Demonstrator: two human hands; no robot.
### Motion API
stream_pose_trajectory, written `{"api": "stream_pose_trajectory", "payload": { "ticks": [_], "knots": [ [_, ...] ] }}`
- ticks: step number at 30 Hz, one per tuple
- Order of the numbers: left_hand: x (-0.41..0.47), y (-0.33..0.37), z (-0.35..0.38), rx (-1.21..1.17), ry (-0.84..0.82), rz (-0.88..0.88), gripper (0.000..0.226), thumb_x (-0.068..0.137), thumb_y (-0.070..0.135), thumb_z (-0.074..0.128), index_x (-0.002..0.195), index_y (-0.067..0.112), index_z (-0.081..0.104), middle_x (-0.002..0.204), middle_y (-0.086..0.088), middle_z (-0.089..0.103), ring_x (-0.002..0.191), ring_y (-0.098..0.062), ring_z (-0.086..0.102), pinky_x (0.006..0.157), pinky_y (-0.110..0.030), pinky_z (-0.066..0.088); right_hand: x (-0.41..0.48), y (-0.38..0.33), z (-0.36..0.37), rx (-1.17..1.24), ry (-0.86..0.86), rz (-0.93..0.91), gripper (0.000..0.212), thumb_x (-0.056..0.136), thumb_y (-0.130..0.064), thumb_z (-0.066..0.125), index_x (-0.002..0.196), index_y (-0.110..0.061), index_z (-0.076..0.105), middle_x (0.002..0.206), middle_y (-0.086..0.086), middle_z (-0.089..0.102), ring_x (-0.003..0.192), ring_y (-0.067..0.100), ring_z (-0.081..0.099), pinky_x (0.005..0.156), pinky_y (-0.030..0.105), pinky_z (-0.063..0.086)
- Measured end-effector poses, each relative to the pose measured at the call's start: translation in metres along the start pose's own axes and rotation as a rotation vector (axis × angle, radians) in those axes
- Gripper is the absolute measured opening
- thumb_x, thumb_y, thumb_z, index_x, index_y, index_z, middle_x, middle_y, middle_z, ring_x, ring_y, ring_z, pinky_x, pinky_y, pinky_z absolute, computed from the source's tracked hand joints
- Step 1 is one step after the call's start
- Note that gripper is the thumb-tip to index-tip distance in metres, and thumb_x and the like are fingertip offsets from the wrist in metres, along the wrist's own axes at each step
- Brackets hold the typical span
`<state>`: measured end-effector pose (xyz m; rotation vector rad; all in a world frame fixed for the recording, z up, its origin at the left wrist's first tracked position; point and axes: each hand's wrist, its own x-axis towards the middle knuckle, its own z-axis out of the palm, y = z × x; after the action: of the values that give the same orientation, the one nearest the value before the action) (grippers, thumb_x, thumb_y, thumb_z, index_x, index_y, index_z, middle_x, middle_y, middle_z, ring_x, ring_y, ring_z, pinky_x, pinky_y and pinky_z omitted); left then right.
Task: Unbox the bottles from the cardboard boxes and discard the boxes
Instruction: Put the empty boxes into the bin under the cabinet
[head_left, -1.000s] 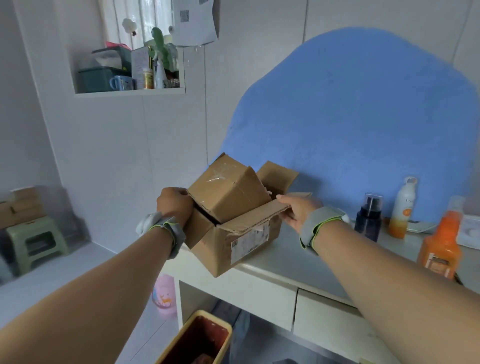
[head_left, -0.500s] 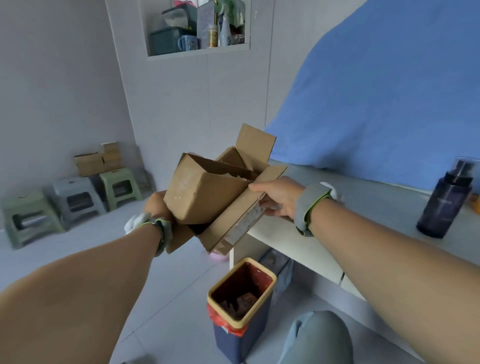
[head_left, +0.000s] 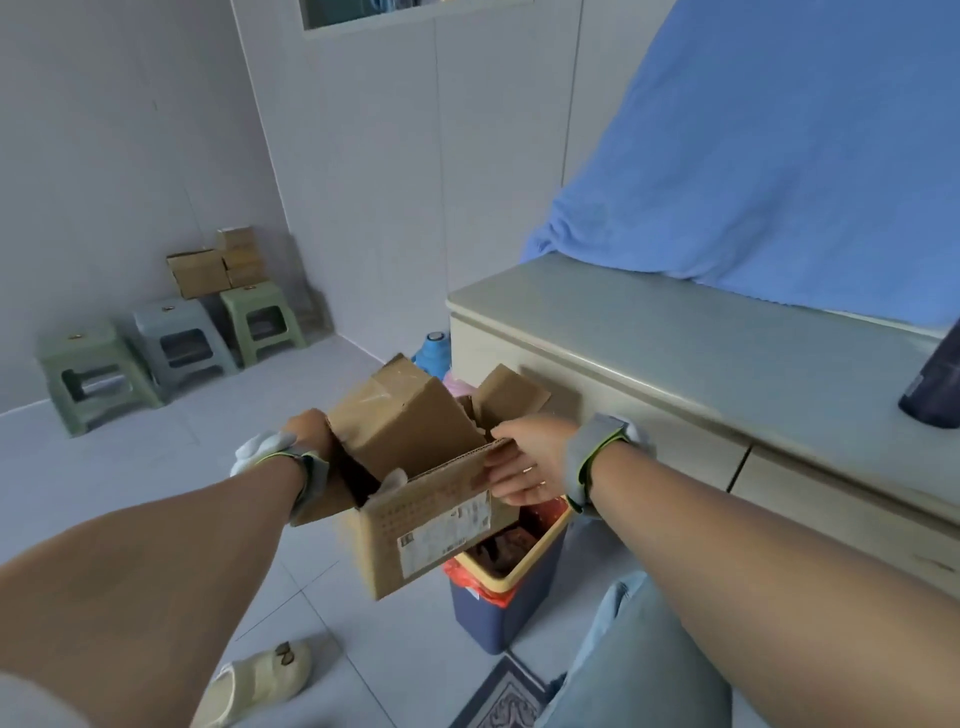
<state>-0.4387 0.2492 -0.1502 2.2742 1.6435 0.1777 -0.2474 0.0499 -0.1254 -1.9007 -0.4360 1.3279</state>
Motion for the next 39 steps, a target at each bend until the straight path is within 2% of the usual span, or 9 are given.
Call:
{"api": "stream_pose_trajectory", "payload": {
  "ticks": [6, 9, 13, 16, 20, 25, 29, 35, 39],
  "knots": [
    [-0.002, 0.022, 0.028, 0.195, -0.160, -0.009, 0.025, 0.097, 0.021, 0.057, 0.114, 0.006, 0.068, 0.118, -0.007, 0.070, 0.110, -0.020, 0.066, 0.080, -0.025, 0.049, 0.020, 0.034, -0.010, 0.005, -0.119, 0.058, 0.041, 0.093, -0.050, 0.054, 0.106, -0.012, 0.060, 0.129, 0.005, 0.059, 0.117, 0.028, 0.059, 0.091, 0.041, 0.054],
    [0.009, 0.026, 0.047, 0.212, -0.255, 0.003, 0.013, 0.087, 0.018, 0.067, 0.080, 0.008, 0.070, 0.079, -0.004, 0.068, 0.087, -0.022, 0.067, 0.064, -0.026, 0.045, 0.027, 0.039, -0.012, 0.006, -0.124, 0.061, 0.050, 0.095, -0.045, 0.054, 0.135, -0.016, 0.047, 0.150, 0.003, 0.041, 0.123, 0.029, 0.055, 0.087, 0.042, 0.055],
    [0.017, 0.044, 0.084, -0.016, -0.078, -0.020, 0.021, 0.089, 0.013, 0.059, 0.099, -0.004, 0.068, 0.077, -0.013, 0.063, 0.097, -0.036, 0.067, 0.068, -0.029, 0.041, 0.040, 0.041, -0.020, -0.009, -0.160, 0.084, 0.046, 0.098, -0.042, 0.047, 0.137, -0.018, 0.042, 0.154, 0.007, 0.036, 0.127, 0.029, 0.050, 0.076, 0.038, 0.054],
    [0.023, 0.063, 0.097, -0.007, -0.053, 0.003, 0.014, 0.088, 0.006, 0.054, 0.073, 0.006, 0.056, 0.059, -0.006, 0.038, 0.080, -0.033, 0.059, 0.069, -0.031, 0.041, 0.052, 0.044, -0.028, 0.029, -0.132, 0.105, 0.062, 0.097, -0.043, 0.050, 0.150, -0.020, 0.029, 0.154, 0.009, 0.035, 0.128, 0.029, 0.050, 0.080, 0.041, 0.055],
    [0.041, 0.080, 0.105, -0.004, -0.103, -0.003, 0.028, 0.086, 0.002, 0.052, 0.062, 0.014, 0.045, 0.064, -0.002, 0.045, 0.055, -0.014, 0.045, 0.055, -0.019, 0.036, 0.066, 0.049, -0.039, 0.063, -0.103, 0.124, 0.066, 0.091, -0.047, 0.059, 0.147, -0.023, 0.032, 0.154, 0.006, 0.037, 0.126, 0.028, 0.053, 0.088, 0.043, 0.056],
    [0.050, 0.099, 0.106, 0.101, -0.310, 0.010, 0.034, 0.082, 0.007, 0.057, 0.114, 0.017, 0.068, 0.122, -0.003, 0.065, 0.115, -0.022, 0.060, 0.086, -0.030, 0.050, 0.077, 0.044, -0.054, 0.049, -0.045, 0.120, 0.066, 0.090, -0.046, 0.060, 0.146, -0.021, 0.036, 0.153, 0.008, 0.038, 0.125, 0.029, 0.054, 0.088, 0.043, 0.056],
    [0.064, 0.106, 0.105, 0.009, -0.495, -0.110, 0.026, 0.079, 0.023, 0.068, 0.055, 0.014, 0.074, 0.066, 0.000, 0.074, 0.065, -0.012, 0.073, 0.050, -0.016, 0.046, 0.080, 0.040, -0.062, 0.059, -0.017, 0.101, 0.069, 0.093, -0.043, 0.058, 0.149, -0.015, 0.029, 0.153, 0.009, 0.039, 0.123, 0.028, 0.056, 0.084, 0.042, 0.058],
    [0.063, 0.119, 0.131, -0.199, -0.401, -0.022, 0.018, 0.085, 0.022, 0.067, 0.093, 0.008, 0.075, 0.086, -0.003, 0.077, 0.081, -0.017, 0.074, 0.081, -0.030, 0.058, 0.076, 0.043, -0.064, 0.062, -0.036, 0.091, 0.064, 0.093, -0.033, 0.062, 0.147, -0.014, 0.034, 0.154, 0.009, 0.036, 0.134, 0.026, 0.045, 0.094, 0.045, 0.053],
    [0.054, 0.146, 0.142, -0.414, -0.398, -0.009, 0.018, 0.092, 0.007, 0.060, 0.109, 0.000, 0.060, 0.098, -0.015, 0.065, 0.074, -0.023, 0.063, 0.053, -0.024, 0.055, 0.067, 0.037, -0.063, 0.053, -0.041, 0.055, 0.061, 0.094, -0.030, 0.061, 0.147, -0.012, 0.036, 0.152, 0.007, 0.039, 0.136, 0.025, 0.044, 0.099, 0.046, 0.050]
  ]
}}
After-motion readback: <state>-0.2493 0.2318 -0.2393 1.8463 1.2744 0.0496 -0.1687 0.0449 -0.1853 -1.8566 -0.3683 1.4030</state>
